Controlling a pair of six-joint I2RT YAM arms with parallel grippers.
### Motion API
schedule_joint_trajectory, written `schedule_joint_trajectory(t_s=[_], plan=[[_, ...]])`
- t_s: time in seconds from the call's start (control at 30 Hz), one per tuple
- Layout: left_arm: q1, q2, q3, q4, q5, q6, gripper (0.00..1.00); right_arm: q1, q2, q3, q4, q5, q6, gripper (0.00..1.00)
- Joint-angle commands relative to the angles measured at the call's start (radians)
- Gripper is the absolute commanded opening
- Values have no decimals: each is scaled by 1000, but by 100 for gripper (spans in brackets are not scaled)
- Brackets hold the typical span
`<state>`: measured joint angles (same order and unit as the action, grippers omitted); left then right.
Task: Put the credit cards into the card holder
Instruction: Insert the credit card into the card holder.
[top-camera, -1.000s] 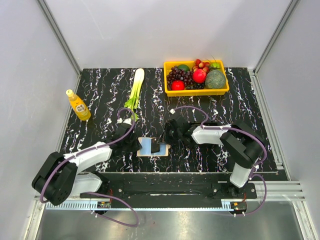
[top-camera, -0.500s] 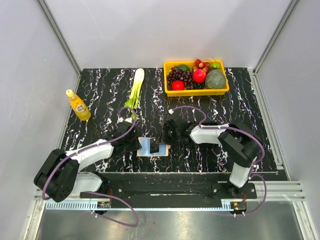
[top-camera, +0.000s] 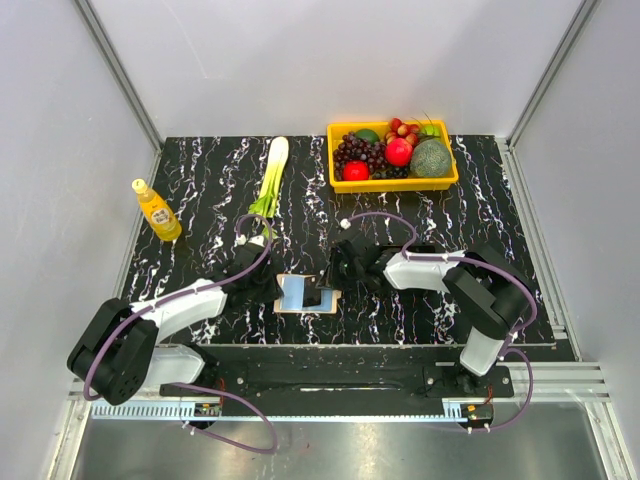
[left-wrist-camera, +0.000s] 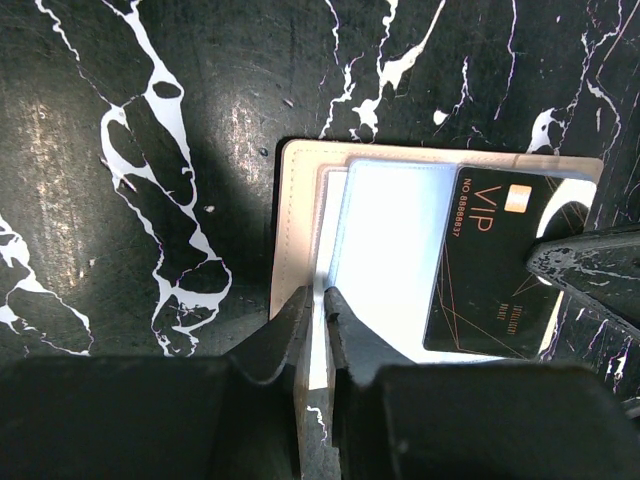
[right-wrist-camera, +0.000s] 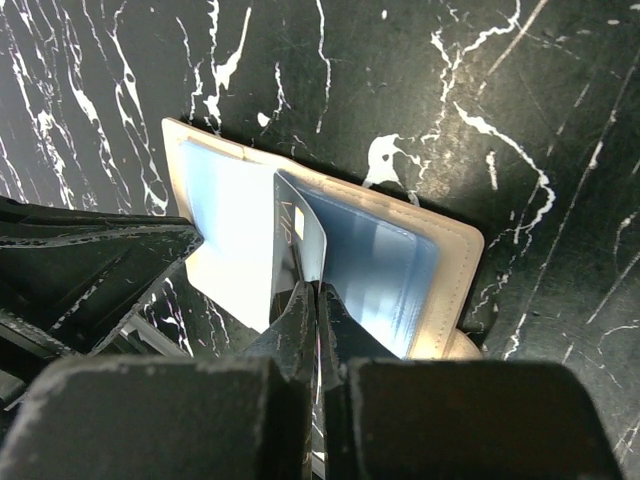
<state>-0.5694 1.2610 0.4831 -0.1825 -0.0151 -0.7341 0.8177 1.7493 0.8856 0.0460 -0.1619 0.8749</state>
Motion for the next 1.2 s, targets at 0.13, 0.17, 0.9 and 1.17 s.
schedule_joint_trajectory(t_s=[0.13,0.17,0.9,1.17], plan=[[0,74,-29,-58,-57,22,14,-9,27,-76,8,-19,-62,0],[2,77,-25,-60,-59,24,14,-9,29,-76,8,-5,-65,0],[0,9,3,-167,-80,18,21,61,41,-43,-1,81,-47,0],[0,-89,58,-181,-57,42,34,64,64,-43,6,25,-60,0]])
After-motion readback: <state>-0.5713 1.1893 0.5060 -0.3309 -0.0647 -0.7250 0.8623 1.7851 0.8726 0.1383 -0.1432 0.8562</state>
